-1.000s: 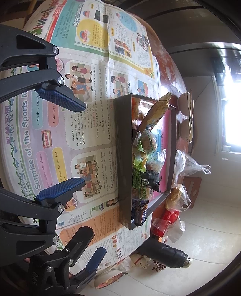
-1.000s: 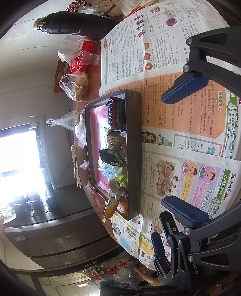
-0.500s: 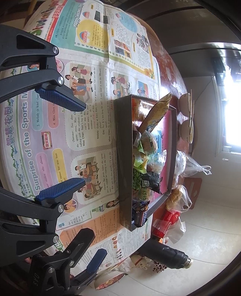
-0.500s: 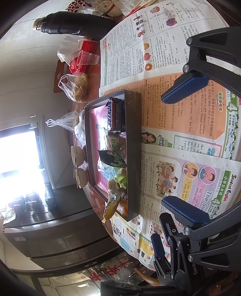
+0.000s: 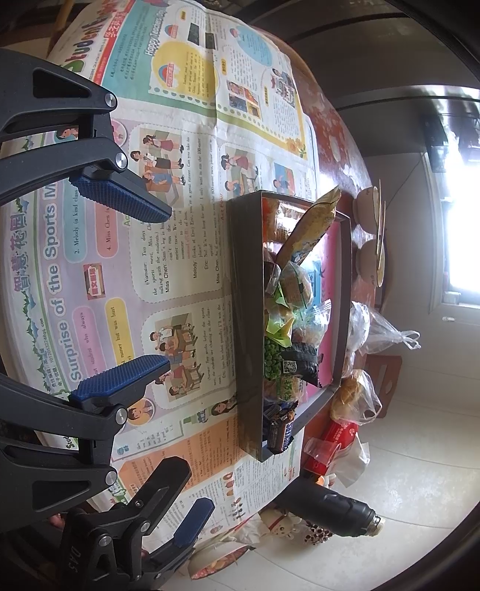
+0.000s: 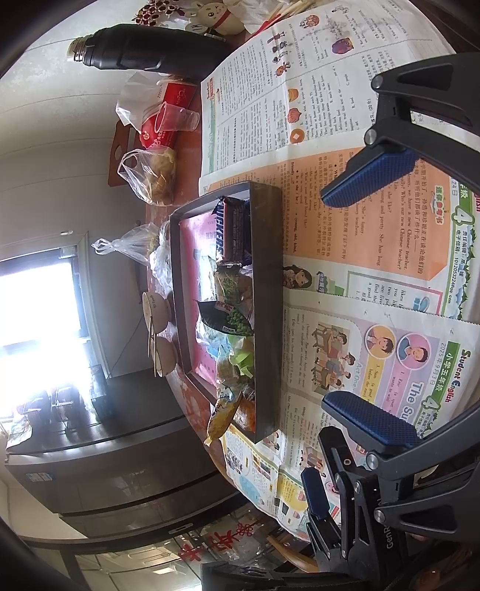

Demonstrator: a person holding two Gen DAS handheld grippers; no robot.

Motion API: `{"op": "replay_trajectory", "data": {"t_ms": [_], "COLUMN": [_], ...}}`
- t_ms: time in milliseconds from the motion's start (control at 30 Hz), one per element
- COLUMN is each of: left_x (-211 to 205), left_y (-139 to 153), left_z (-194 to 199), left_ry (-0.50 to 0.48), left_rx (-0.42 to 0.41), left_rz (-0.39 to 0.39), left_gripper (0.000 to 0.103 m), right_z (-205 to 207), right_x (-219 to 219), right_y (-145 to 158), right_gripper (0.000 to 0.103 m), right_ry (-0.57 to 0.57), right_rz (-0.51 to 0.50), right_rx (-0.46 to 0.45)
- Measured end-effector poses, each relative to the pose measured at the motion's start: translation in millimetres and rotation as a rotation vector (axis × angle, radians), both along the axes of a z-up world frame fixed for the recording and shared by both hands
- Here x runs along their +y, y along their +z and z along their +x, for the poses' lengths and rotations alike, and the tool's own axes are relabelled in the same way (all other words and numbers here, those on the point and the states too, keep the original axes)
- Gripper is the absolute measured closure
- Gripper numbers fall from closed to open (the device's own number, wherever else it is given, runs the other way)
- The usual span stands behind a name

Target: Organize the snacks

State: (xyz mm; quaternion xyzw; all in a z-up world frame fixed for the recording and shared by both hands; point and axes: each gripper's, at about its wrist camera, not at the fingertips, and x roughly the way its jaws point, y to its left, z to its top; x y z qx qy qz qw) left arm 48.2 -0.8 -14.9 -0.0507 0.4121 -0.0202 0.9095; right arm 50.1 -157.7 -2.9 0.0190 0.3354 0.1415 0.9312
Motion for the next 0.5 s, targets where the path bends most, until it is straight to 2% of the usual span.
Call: {"op": "replay_trajectory", "data": {"t_ms": [500], "left_x": [0.6], "left_y": [1.1], "left_z": [-1.1], "left_ry": [0.002], "left_rx": [-0.001], "left_rz": [0.001], "left_gripper": [0.028], "right_z": [0.7], "right_x": [-1.7], "right_y": [0.5], "right_gripper": [0.002], "right_ry": [-0.001], "right_rz": [0.007], "right_rx": [0.001]}}
